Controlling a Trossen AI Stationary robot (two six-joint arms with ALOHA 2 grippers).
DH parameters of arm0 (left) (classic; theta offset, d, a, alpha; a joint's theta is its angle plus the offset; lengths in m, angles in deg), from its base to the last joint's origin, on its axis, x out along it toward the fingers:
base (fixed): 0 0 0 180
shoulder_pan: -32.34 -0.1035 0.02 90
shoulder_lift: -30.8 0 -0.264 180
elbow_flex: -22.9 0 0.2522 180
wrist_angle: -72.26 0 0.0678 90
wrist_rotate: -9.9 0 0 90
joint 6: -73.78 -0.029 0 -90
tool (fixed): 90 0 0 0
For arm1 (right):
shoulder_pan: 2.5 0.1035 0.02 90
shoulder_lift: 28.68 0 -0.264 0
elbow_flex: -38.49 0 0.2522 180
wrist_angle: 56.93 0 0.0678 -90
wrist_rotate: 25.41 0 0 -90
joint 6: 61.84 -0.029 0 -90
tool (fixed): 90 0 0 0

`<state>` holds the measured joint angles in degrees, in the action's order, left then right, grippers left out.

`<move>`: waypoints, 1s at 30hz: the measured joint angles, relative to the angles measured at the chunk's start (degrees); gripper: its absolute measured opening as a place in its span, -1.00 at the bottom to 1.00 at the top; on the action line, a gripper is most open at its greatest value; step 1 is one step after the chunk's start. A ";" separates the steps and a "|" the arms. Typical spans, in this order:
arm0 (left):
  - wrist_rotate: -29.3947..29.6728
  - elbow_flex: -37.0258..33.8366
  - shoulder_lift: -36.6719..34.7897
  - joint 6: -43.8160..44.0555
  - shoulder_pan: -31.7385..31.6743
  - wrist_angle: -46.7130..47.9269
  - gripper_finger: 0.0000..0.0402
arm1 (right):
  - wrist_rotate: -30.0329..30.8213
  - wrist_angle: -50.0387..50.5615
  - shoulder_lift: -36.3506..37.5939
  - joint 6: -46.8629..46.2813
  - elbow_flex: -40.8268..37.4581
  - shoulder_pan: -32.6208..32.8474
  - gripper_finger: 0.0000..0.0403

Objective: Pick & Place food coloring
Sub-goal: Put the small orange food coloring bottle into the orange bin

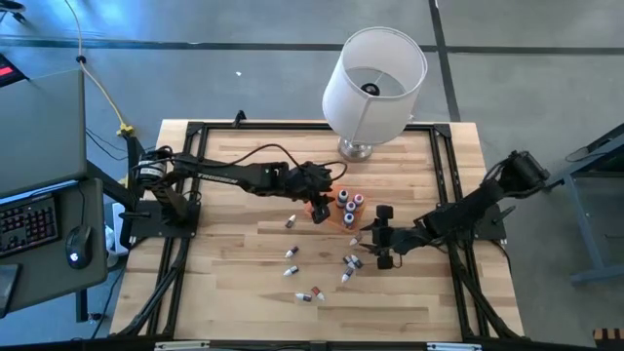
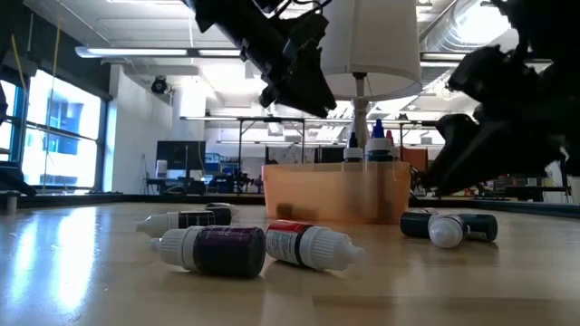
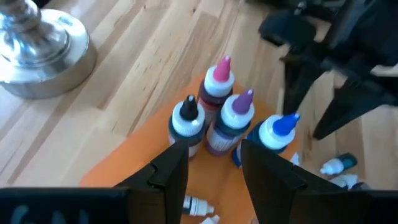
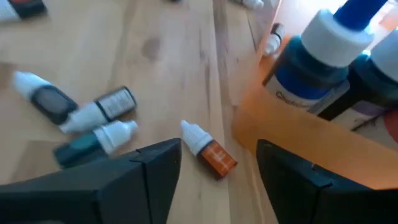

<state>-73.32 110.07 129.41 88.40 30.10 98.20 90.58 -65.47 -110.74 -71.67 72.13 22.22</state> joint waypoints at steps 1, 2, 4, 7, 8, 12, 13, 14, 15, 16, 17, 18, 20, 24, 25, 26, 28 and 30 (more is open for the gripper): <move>0.00 0.24 0.00 -0.02 0.00 -0.09 -0.28 | 0.69 -0.44 -0.88 0.68 0.00 -0.09 0.03; 0.00 0.36 0.00 -0.06 0.00 -0.04 -0.28 | 0.96 -0.94 -1.79 1.38 0.00 -0.37 0.04; -0.01 0.62 0.00 -1.12 0.00 0.27 -0.28 | 0.52 -2.10 -3.76 2.12 0.00 -1.20 0.05; 0.00 0.85 0.00 -2.45 0.00 -0.08 -0.28 | -2.33 -4.77 -6.99 1.93 0.00 -2.76 0.04; 0.00 0.85 0.00 -2.56 0.00 0.03 -0.28 | -2.93 -5.49 -8.03 1.95 0.00 -3.22 0.03; 0.01 0.85 0.00 -2.55 0.00 0.40 -0.28 | -5.86 -9.00 -11.26 1.21 0.11 -4.60 -0.02; 0.02 0.85 0.00 -2.54 0.00 0.69 -0.28 | -6.46 -9.59 -11.67 0.42 0.11 -4.76 -0.04; 0.00 0.85 0.00 -2.53 0.00 1.03 -0.28 | -6.86 -9.57 -11.76 -0.40 0.11 -4.91 -0.07; 0.02 0.85 0.00 -2.49 0.00 1.41 -0.28 | -7.05 -9.57 -11.78 -0.74 0.11 -4.91 -0.10; -0.10 0.85 0.00 -2.43 0.00 1.81 -0.28 | -7.32 -9.64 -11.78 -1.29 0.11 -4.87 -0.14; -0.80 0.85 0.00 -2.35 0.00 2.18 -0.28 | -7.75 -9.78 -11.80 -1.81 0.11 -4.86 -0.19; -2.05 0.83 -0.42 -2.03 0.00 2.80 -0.28 | -8.35 -9.92 -11.80 -2.27 0.11 -4.88 -0.24; -3.84 0.75 -1.87 -2.02 0.00 4.13 -0.28 | -9.93 -9.99 -11.80 -3.34 0.11 -4.91 -0.35; -4.68 0.73 -5.90 -1.46 0.04 11.82 -0.28 | -12.29 -10.60 -11.83 -8.38 0.09 -4.92 -0.56; -3.67 0.72 -7.26 -1.06 0.04 14.00 -0.28 | -12.88 -10.84 -11.85 -9.31 0.09 -4.81 -0.60; -2.39 0.81 -8.59 -0.96 0.04 15.47 -0.28 | -13.21 -11.44 -11.85 -9.50 0.09 -4.48 -0.63; 0.19 0.83 -11.99 -0.61 0.65 20.03 -0.28 | -13.88 -13.41 -12.02 -9.47 0.02 -3.33 -0.68; 3.06 0.75 -15.45 0.40 1.41 23.54 -0.28 | -15.00 -14.86 -11.89 -9.10 0.59 -2.05 -0.68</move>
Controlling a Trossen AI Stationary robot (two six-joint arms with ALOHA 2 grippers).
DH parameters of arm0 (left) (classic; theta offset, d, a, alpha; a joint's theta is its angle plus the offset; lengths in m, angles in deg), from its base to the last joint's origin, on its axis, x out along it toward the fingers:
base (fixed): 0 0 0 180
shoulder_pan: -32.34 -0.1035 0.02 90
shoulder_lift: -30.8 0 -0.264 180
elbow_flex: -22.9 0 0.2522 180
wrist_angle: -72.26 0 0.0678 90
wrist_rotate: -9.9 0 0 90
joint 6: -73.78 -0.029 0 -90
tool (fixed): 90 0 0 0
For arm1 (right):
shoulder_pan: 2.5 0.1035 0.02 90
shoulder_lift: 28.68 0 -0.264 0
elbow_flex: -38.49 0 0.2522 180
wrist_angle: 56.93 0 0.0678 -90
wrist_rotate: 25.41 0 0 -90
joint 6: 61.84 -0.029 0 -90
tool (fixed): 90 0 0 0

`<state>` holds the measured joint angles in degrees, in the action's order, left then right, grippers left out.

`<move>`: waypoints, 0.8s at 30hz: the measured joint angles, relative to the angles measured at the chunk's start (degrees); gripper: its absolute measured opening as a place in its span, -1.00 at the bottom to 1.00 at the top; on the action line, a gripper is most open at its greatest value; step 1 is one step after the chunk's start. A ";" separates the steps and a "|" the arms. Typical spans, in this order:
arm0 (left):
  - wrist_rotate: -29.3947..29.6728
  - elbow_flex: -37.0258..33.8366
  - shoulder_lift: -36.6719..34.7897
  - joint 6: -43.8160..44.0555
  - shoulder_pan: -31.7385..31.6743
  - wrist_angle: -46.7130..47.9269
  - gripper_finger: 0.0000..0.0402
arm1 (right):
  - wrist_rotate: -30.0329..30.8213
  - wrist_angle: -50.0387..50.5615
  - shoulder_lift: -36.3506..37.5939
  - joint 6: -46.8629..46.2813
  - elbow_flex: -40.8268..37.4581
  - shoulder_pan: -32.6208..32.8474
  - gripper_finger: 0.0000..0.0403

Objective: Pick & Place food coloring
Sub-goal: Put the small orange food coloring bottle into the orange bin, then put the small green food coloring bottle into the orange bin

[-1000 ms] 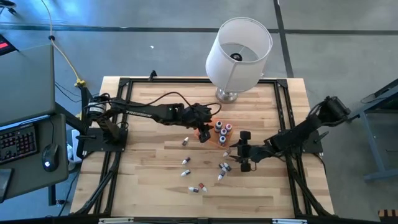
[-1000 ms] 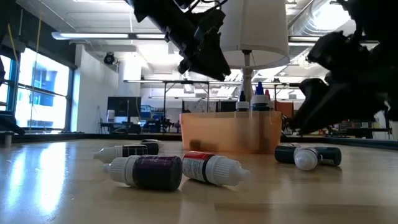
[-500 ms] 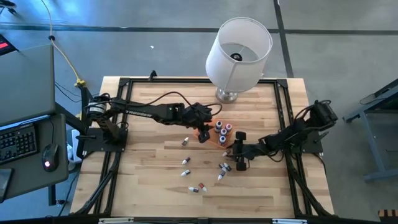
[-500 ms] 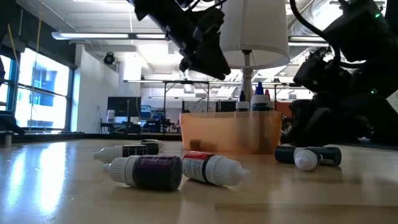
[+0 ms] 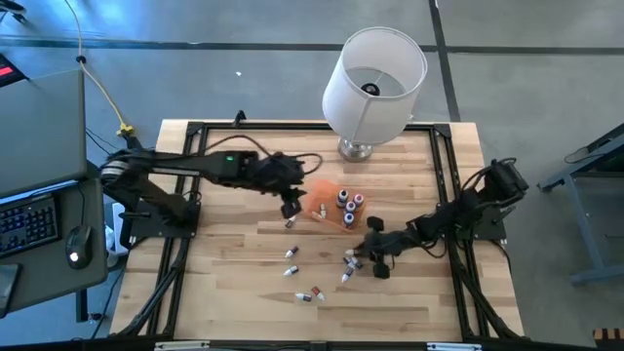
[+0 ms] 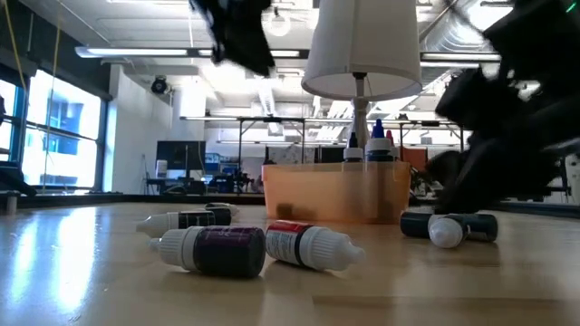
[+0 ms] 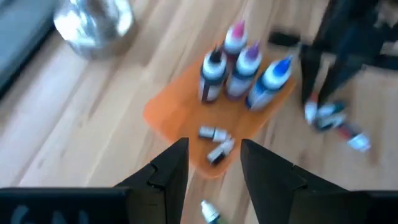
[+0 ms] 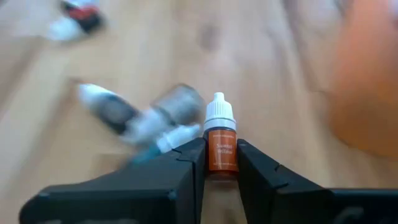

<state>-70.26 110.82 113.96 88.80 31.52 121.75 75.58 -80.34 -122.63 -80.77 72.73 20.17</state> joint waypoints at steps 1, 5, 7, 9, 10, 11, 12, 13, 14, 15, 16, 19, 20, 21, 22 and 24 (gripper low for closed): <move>1.16 0.23 -1.39 0.44 0.70 0.61 -0.28 | 0.17 -0.02 0.69 1.36 0.91 0.65 -0.66; 5.49 -0.01 -6.06 1.93 3.48 4.62 -0.28 | 8.18 4.97 5.03 12.50 7.84 2.45 -0.57; 7.23 0.17 -7.58 1.84 4.78 4.36 -0.28 | 13.39 11.11 7.03 19.20 12.90 2.24 -0.56; 8.76 -0.01 -8.68 1.81 6.08 5.25 -0.28 | 17.82 18.16 8.26 24.13 18.47 0.65 -0.59; 9.14 0.14 -8.70 1.80 6.59 4.21 -0.28 | 19.18 22.26 8.40 25.27 21.41 -0.68 -0.60; 9.54 0.19 -8.63 1.80 6.81 4.16 -0.28 | 19.59 27.07 8.36 25.42 24.18 -2.21 -0.61; 9.92 0.09 -8.54 1.80 7.08 5.02 -0.28 | 19.36 32.05 7.75 25.03 26.76 -3.91 -0.62; 9.95 -0.02 -8.47 1.81 7.45 5.59 -0.28 | 18.44 36.96 6.95 24.62 29.32 -5.65 -0.62; 9.97 -0.03 -8.42 1.79 7.88 5.41 -0.28 | 17.89 41.49 6.12 24.50 31.76 -7.13 -0.62; 9.95 -0.03 -8.43 1.80 8.15 5.31 -0.28 | 17.42 45.43 5.01 24.50 34.23 -8.40 -0.61; 9.94 -0.01 -8.33 1.80 8.47 5.47 -0.28 | 17.49 49.11 3.86 24.94 36.78 -9.57 -0.59; 9.40 -0.02 -7.78 1.84 8.89 6.87 -0.28 | 17.02 58.38 0.31 25.25 43.10 -12.30 -0.53; 9.16 -0.03 -7.79 1.97 8.93 7.36 -0.28 | 16.06 60.86 -0.75 24.86 44.64 -13.16 -0.50; 9.08 -0.03 -7.87 1.98 8.86 7.33 -0.28 | 14.78 62.64 -1.82 24.19 45.86 -13.99 -0.47; 9.11 -0.01 -7.89 1.99 8.81 7.42 -0.28 | 13.52 64.21 -2.64 23.58 46.91 -14.78 -0.44; 9.13 -0.01 -7.89 2.38 8.77 8.28 -0.28 | 12.06 65.69 -3.86 22.95 48.21 -15.91 -0.39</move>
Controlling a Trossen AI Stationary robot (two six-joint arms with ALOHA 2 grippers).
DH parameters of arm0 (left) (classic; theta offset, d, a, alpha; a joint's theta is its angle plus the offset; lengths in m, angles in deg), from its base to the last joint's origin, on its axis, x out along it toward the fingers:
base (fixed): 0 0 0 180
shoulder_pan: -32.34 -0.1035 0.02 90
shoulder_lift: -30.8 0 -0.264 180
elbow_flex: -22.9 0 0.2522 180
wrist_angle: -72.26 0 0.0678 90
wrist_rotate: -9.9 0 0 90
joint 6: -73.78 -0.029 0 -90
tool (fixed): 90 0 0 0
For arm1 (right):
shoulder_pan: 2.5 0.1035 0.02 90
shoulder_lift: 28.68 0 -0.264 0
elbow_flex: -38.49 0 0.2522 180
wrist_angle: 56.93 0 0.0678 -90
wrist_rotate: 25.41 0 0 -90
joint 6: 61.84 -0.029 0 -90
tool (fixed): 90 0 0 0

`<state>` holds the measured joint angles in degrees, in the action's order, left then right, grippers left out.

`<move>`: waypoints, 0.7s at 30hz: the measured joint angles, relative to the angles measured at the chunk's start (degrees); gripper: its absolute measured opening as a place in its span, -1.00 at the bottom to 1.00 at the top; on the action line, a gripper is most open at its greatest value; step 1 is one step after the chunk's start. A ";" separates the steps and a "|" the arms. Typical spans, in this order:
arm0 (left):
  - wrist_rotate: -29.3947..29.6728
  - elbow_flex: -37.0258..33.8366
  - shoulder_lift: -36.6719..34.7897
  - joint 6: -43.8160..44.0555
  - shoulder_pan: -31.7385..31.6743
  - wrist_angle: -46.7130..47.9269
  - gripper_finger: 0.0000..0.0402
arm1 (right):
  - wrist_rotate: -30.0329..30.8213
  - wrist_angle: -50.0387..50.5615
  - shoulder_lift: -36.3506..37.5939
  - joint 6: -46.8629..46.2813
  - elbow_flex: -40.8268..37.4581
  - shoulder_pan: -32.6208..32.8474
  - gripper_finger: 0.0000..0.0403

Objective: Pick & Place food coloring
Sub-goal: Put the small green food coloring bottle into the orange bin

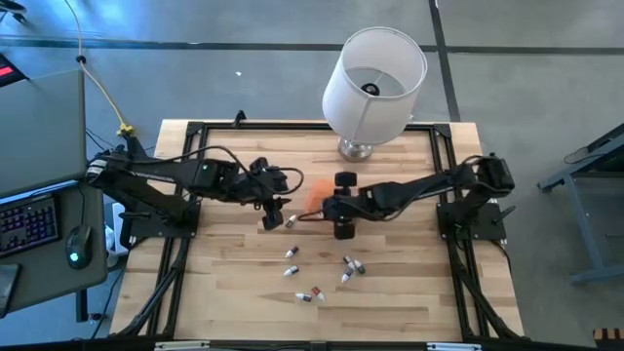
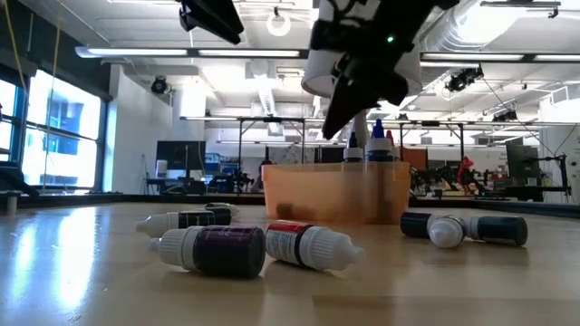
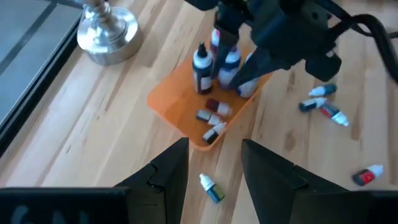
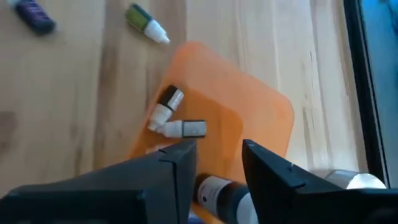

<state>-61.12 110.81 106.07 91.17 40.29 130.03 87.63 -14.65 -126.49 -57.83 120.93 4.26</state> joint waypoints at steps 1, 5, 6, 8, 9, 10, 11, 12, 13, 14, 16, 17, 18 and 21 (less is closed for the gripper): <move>0.00 -0.02 0.00 0.51 0.00 0.32 -0.28 | -0.07 0.32 -0.42 0.10 0.29 -0.34 -0.37; 1.48 -0.22 0.00 4.45 0.35 5.98 -0.28 | 2.06 0.78 -0.27 0.99 0.33 -0.28 -0.29; 3.36 -0.90 -0.03 6.43 0.97 7.29 -0.28 | 2.59 0.99 0.32 0.91 0.33 0.05 -0.28; 8.62 -3.46 -0.23 11.25 2.01 9.70 -0.28 | 2.83 1.60 1.95 0.49 0.34 0.99 -0.26; 11.07 -5.43 -0.39 14.22 2.56 10.55 -0.28 | 2.51 1.72 2.75 0.41 0.38 1.65 -0.26; 12.99 -7.61 -0.57 17.13 3.24 10.82 -0.28 | 1.86 2.15 3.72 0.19 0.38 2.34 -0.27; 13.81 -9.93 -0.67 19.41 3.79 10.28 -0.28 | 1.19 2.72 4.53 -0.35 0.38 3.14 -0.27; 13.75 -12.42 -0.68 21.11 4.15 9.16 -0.28 | 0.75 3.26 5.45 -0.99 0.38 3.90 -0.28; 12.76 -15.00 -0.64 22.71 4.50 7.60 -0.28 | 0.44 3.64 6.37 -1.69 0.38 4.76 -0.29; 11.36 -17.52 -0.59 24.29 4.83 5.56 -0.28 | 0.58 3.85 7.22 -2.45 0.38 5.51 -0.30; 8.91 -22.29 -0.37 26.57 4.99 -2.14 -0.28 | 0.88 5.36 8.95 -4.03 0.40 6.95 -0.32; 7.37 -24.45 -0.04 27.03 4.89 -6.87 -0.28 | 0.99 6.16 9.67 -5.01 0.40 7.55 -0.32; 5.96 -26.42 0.35 27.33 4.85 -11.04 -0.28 | 0.59 6.97 10.44 -6.22 0.40 8.25 -0.33; 5.41 -30.91 1.34 28.07 4.81 -22.68 -0.28 | -1.46 9.85 11.60 -11.39 0.40 10.26 -0.34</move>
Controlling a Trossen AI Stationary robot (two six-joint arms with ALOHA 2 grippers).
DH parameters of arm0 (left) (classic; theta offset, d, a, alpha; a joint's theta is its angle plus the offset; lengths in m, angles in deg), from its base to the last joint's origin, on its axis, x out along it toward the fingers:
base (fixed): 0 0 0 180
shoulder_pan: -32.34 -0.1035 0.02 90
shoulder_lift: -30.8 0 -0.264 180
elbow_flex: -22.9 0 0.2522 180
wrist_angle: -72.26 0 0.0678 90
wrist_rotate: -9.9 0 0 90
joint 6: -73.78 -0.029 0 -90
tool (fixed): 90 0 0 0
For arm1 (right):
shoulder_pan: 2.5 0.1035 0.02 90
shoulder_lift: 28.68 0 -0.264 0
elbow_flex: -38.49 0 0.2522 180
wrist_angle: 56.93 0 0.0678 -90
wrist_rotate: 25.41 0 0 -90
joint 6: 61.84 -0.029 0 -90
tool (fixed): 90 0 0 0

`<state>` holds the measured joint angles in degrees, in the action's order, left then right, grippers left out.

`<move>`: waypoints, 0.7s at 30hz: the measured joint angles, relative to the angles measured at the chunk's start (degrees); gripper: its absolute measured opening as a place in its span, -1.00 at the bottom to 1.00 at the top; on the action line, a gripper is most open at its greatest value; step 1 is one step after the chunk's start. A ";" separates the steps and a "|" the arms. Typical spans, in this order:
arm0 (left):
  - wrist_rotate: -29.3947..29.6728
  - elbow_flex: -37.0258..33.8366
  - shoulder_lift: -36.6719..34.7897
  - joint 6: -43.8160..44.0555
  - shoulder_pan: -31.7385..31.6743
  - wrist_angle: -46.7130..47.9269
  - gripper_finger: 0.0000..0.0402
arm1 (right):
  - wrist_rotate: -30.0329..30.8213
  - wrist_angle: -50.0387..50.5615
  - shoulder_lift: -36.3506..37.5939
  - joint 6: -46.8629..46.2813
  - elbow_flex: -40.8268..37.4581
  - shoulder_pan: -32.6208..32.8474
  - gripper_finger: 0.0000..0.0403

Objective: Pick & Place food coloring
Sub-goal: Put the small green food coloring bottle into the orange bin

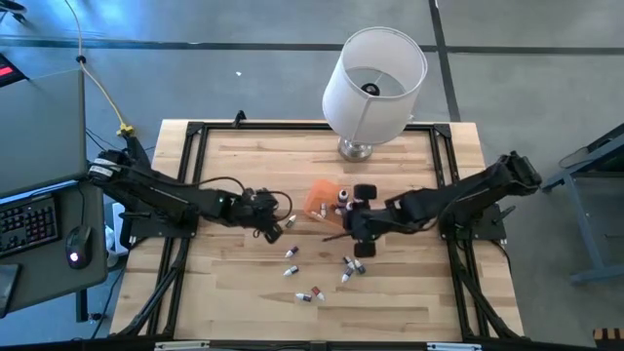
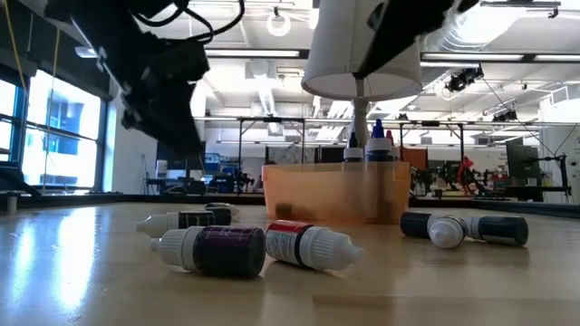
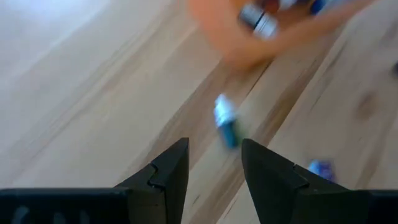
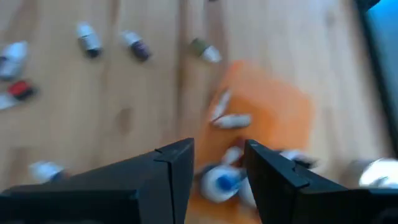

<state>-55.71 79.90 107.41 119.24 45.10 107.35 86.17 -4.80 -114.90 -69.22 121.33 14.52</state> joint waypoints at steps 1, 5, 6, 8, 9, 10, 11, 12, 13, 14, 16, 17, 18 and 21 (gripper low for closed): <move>0.74 -0.87 0.21 0.02 0.02 -3.34 -0.28 | -0.84 0.86 0.02 -1.91 -0.09 0.73 -0.34; 0.82 -2.05 2.83 -0.02 0.02 -10.19 -0.28 | -3.90 1.14 0.00 -9.46 -3.35 3.86 -0.34; 0.59 -2.05 3.86 -0.22 0.02 -11.71 -0.28 | -4.42 0.37 0.00 -11.32 -4.63 4.57 -0.34; 0.58 -2.01 6.11 -0.20 0.02 -13.50 -0.28 | -4.67 -0.27 -0.04 -15.09 -7.01 5.96 -0.34; 0.55 -2.03 7.27 -0.20 0.02 -13.89 -0.28 | -4.65 -0.49 -0.04 -16.79 -8.22 6.57 -0.34; 0.56 -2.03 8.39 -0.15 0.02 -14.52 -0.28 | -4.63 -1.00 -0.04 -18.15 -9.39 7.12 -0.34; 0.61 -2.03 9.52 -0.07 0.02 -15.13 -0.28 | -4.65 -1.51 -0.04 -19.07 -10.55 7.62 -0.34; 0.65 -2.03 10.66 0.00 0.02 -15.59 -0.28 | -4.70 -2.15 -0.04 -19.64 -11.71 8.05 -0.34; 0.89 -2.03 11.80 0.03 0.02 -15.86 -0.28 | -4.92 -2.69 -0.04 -19.93 -12.75 8.41 -0.34; 1.58 -2.03 12.63 0.04 0.02 -15.77 -0.28 | -5.30 -3.20 -0.04 -20.16 -13.63 8.69 -0.34; 3.27 -1.84 14.23 0.06 0.02 -15.92 -0.28 | -5.88 -4.31 -0.04 -20.28 -14.92 9.02 -0.34; 3.62 -1.68 14.90 0.04 0.02 -15.94 -0.28 | -5.93 -4.76 -0.04 -20.28 -15.40 9.05 -0.34; 4.21 -1.65 15.24 0.04 0.02 -15.93 -0.28 | -5.81 -5.16 -0.04 -20.28 -15.92 9.07 -0.34; 4.76 -1.53 15.64 -0.13 0.00 -17.67 -0.28 | -5.69 -5.58 -0.07 -20.28 -16.55 8.88 -0.34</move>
<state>-50.96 78.38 123.05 119.11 45.10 89.69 80.48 -10.38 -114.96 -89.50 104.79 23.40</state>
